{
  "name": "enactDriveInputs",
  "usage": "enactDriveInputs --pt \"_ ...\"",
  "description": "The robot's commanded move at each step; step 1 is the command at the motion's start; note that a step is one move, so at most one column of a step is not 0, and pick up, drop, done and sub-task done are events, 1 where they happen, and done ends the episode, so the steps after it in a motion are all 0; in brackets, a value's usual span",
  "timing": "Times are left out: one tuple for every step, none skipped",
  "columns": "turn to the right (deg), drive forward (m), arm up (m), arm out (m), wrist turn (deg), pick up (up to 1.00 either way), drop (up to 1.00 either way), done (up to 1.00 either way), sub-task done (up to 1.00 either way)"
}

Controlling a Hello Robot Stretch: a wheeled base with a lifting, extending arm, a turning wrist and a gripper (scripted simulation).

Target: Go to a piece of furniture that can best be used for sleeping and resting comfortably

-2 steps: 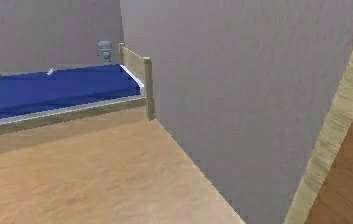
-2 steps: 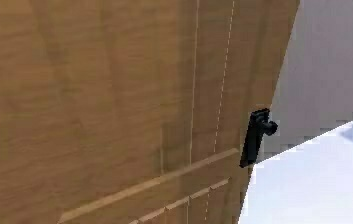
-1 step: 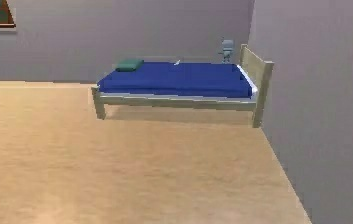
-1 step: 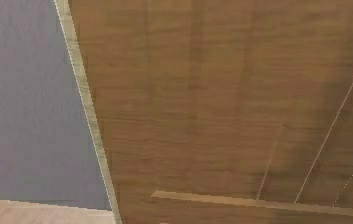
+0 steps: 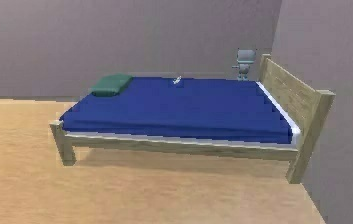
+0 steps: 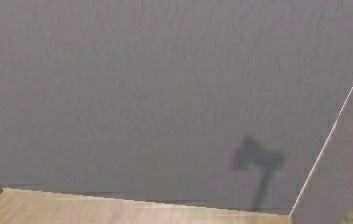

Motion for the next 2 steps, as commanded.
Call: enactDriveInputs --pt "0.0 0.7 0.0 0.0 0.0 0.0 0.0 0.0 0.0" --pt "0.0 0.0 0.0 0.0 0.0 0.0 0.0 1.0 0.0"
